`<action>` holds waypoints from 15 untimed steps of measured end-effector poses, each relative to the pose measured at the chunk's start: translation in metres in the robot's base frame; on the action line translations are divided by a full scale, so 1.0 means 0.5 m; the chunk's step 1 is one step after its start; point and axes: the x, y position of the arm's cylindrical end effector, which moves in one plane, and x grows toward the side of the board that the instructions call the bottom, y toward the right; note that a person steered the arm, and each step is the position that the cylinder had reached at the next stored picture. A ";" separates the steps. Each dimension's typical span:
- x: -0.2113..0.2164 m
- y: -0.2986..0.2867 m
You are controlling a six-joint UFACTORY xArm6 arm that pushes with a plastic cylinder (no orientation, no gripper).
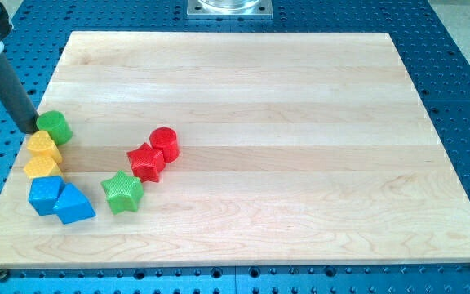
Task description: Move the blue triangle horizontally to the blue cube
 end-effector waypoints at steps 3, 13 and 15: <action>0.007 -0.009; 0.393 0.308; 0.376 0.598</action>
